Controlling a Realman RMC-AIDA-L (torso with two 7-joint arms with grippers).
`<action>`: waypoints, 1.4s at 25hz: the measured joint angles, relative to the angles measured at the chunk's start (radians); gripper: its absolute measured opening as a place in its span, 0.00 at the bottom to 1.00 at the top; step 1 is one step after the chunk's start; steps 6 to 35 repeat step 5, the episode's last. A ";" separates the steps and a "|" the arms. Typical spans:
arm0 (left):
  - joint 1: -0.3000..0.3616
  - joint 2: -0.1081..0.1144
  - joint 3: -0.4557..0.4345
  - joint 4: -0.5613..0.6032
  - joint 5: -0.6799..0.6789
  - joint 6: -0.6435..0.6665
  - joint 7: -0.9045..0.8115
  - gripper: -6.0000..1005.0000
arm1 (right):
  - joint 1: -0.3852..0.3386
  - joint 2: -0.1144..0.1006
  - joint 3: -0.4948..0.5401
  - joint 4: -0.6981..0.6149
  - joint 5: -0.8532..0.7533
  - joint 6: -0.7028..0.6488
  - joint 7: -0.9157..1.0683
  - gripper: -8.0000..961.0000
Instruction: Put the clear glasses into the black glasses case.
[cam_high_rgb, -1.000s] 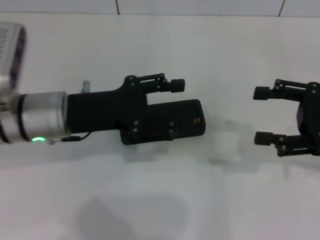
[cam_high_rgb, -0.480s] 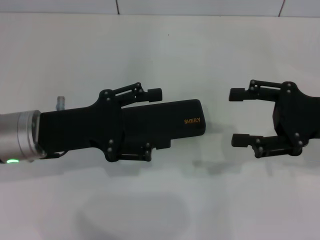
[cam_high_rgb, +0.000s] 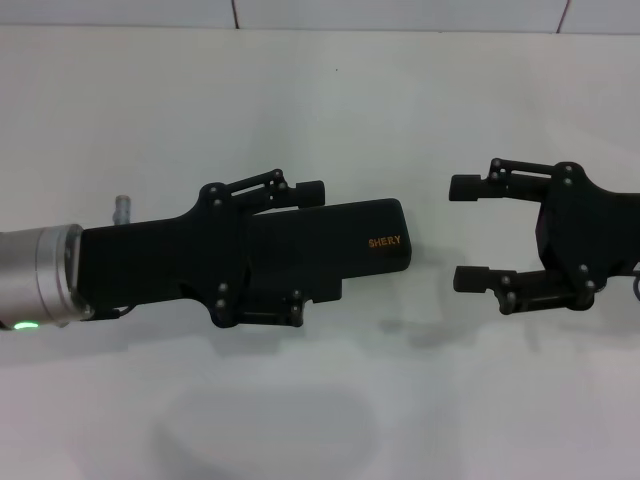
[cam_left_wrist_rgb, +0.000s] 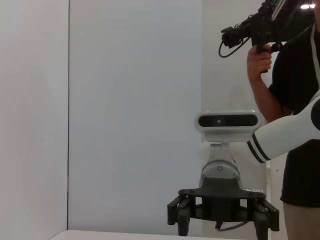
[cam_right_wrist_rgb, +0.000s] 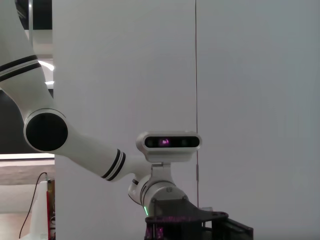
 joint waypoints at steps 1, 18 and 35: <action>0.000 0.000 0.000 -0.001 0.000 0.000 0.004 0.89 | -0.001 0.000 0.000 0.000 0.000 0.000 0.000 0.83; 0.000 0.000 0.000 -0.002 -0.002 -0.001 0.008 0.89 | -0.007 0.003 0.002 0.000 0.000 0.002 -0.006 0.83; 0.000 0.000 0.000 -0.002 -0.002 -0.001 0.008 0.89 | -0.007 0.003 0.002 0.000 0.000 0.002 -0.006 0.83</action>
